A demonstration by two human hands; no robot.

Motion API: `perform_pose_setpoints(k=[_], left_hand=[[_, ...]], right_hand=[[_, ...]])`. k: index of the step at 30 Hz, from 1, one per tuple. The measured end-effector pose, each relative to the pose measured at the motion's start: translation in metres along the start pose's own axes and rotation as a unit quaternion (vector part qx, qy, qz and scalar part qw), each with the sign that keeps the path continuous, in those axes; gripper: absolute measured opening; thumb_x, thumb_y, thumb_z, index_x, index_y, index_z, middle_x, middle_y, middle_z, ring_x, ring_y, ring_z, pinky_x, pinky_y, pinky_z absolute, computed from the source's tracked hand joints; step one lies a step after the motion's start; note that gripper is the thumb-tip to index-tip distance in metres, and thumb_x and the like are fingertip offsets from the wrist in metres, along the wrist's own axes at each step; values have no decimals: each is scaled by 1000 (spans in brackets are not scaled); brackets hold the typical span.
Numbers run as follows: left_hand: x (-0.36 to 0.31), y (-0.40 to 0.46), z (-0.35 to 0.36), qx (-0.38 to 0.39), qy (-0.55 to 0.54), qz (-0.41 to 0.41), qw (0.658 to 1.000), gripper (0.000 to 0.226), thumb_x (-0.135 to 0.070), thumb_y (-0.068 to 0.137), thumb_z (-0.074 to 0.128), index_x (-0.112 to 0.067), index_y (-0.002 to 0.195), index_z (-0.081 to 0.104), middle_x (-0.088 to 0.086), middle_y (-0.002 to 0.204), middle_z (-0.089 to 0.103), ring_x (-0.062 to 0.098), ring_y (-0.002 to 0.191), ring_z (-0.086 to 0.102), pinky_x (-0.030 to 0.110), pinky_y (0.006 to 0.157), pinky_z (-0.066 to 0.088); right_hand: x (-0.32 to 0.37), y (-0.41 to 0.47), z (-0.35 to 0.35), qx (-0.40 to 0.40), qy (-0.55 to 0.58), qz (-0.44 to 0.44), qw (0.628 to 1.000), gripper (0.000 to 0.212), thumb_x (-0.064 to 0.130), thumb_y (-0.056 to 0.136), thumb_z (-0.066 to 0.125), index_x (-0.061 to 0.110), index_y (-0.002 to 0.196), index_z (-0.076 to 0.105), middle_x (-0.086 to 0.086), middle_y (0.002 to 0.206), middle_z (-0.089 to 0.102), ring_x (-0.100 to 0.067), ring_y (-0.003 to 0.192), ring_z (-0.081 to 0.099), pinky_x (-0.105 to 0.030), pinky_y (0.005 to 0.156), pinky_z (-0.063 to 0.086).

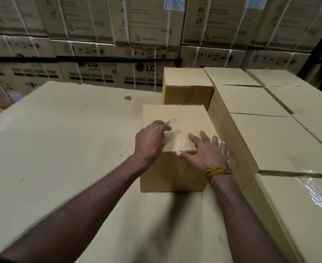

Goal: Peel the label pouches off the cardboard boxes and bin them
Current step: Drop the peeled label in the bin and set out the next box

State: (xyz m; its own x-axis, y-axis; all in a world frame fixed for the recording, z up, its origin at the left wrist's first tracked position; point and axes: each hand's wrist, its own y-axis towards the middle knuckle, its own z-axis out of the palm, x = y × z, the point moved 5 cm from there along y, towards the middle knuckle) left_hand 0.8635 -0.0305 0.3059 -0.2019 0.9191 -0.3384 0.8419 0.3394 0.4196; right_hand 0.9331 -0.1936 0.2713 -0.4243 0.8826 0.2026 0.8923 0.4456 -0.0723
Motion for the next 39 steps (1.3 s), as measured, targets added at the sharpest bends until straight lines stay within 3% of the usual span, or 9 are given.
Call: perform_pose_setpoints(k=[5,12,22,25,28,31,34,36,39], left_hand=[[-13,59,38,4,67,31,997,36,-18,97,61,-23,132,63,-3,138,58,23,104,67,39,75,58],[-12,131,80,-10,102,37,994,35,-14,99,56,-22,133,62,-1,137,59,27,97,69,39,67,56],[-18,176,109,22,101,54,993,36,-14,100,51,-24,133,62,-1,129,61,29,101,67,39,72,51],[-21,161,99,0,58,37,998,37,-9,99,49,-23,129,65,1,123,64,27,103,64,39,71,50],[-23,128,84,-44,-8,1,999,34,-10,100,48,-19,125,69,3,117,67,24,105,61,39,73,52],[-23,81,68,-61,-130,-50,988,33,-12,96,52,-22,122,70,0,118,67,17,106,62,29,78,49],[-20,15,52,-54,-306,-119,943,36,-12,87,55,-22,117,72,-4,118,70,8,103,63,29,87,52],[-19,-41,44,-39,-388,-161,907,37,-10,85,54,-25,113,73,-13,112,71,3,99,65,32,84,57],[-12,-133,41,-9,-449,-220,866,33,-8,85,57,-28,108,71,-15,107,70,12,97,67,36,75,59]], right_hand=[[-22,72,-7,-20,-3,0,1000,88,84,80,43,43,154,22,1,166,9,-37,151,2,-58,119,-2],[-40,147,-18,-35,-3,8,999,90,86,77,46,41,153,26,0,165,14,-37,151,8,-56,120,4],[-62,184,-23,-55,-7,7,998,90,88,77,42,41,152,27,0,164,18,-36,150,11,-56,120,7],[-60,172,-22,-60,2,2,998,81,76,85,48,35,152,31,-5,163,20,-34,150,11,-55,119,7],[-48,144,-23,-88,102,-12,991,61,55,94,55,24,146,47,-10,155,37,-33,149,19,-52,121,9],[-30,93,-24,-138,283,-15,949,45,42,97,57,16,134,61,-12,139,56,-29,137,43,-44,120,23],[-12,23,-15,-171,426,9,889,29,38,97,58,17,112,73,-1,109,71,-18,103,63,-22,86,45],[-2,-25,6,-123,488,27,864,22,36,97,59,23,87,72,12,82,67,-9,79,58,-16,67,40],[7,-100,52,-33,574,52,816,16,30,95,64,21,86,73,8,84,70,-11,79,62,-16,66,46]])
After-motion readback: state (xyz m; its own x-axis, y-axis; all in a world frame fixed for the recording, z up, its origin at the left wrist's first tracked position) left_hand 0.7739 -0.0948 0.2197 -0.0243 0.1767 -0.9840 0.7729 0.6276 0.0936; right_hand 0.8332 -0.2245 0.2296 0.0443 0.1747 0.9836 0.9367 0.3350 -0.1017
